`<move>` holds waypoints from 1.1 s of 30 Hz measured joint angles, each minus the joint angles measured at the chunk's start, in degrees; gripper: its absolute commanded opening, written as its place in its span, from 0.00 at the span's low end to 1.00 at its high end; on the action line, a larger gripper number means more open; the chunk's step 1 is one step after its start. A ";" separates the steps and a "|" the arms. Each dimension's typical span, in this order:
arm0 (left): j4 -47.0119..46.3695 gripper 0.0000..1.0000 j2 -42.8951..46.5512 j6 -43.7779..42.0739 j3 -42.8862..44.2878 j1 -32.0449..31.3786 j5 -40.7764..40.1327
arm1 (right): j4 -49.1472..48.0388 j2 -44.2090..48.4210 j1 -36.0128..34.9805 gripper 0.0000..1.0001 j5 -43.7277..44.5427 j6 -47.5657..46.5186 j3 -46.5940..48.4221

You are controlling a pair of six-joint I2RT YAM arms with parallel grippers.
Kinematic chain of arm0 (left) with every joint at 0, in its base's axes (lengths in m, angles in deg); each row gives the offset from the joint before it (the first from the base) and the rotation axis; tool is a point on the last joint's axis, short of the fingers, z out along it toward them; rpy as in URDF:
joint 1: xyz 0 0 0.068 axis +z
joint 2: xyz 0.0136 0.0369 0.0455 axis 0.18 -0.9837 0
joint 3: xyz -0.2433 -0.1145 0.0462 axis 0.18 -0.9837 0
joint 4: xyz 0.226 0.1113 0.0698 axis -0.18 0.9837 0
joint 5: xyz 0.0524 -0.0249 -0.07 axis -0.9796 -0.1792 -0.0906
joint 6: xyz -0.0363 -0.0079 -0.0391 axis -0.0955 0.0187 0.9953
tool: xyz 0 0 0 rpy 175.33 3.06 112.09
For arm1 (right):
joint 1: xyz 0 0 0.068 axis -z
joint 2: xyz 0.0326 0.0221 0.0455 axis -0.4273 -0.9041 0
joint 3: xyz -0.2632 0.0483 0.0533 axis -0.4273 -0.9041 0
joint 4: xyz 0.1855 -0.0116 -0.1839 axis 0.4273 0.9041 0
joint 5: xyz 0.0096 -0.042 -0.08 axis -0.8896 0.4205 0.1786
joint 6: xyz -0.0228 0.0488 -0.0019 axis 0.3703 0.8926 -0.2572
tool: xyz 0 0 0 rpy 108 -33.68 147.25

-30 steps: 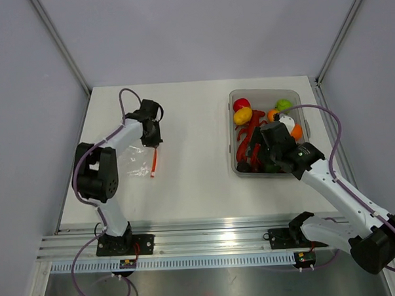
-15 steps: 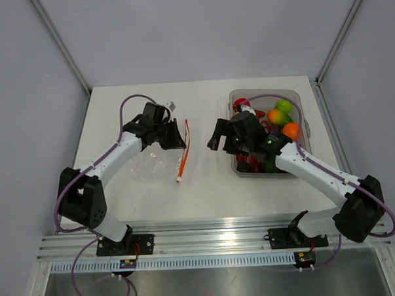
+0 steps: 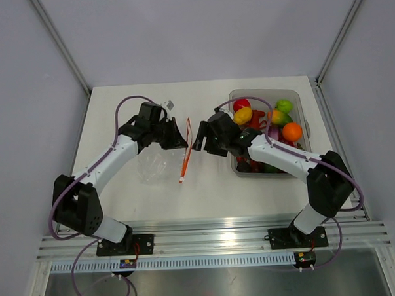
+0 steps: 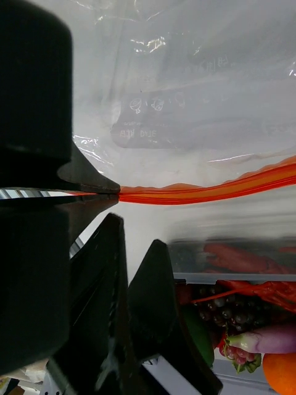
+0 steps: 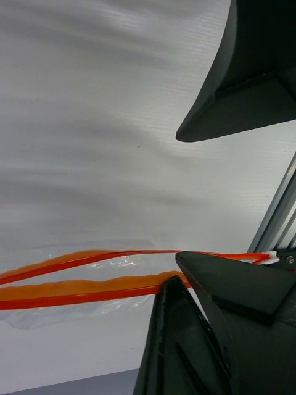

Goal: Place the food in the zip-top bag and seal the zipper
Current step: Open the zipper of the food storage bag at the center of the board.

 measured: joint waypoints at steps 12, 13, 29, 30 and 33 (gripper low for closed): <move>0.20 0.00 1.31 0.04 -0.07 0.00 0.33 | -5.33 -7.08 0.00 0.56 -4.66 2.10 1.33; 0.31 0.00 1.42 0.02 -0.07 0.00 0.33 | -5.60 -7.17 0.00 0.58 -4.85 2.27 1.33; 1.77 0.00 1.97 -0.46 -0.07 0.00 0.31 | -11.43 2.27 0.00 0.67 -2.36 4.31 -3.50; 1.88 0.00 2.08 -0.48 -0.07 0.00 0.31 | -11.39 2.10 0.00 0.67 -2.36 4.35 -3.50; 2.12 0.00 2.69 -0.48 -0.07 0.00 0.33 | -11.45 1.09 0.00 0.67 -2.43 4.52 -3.50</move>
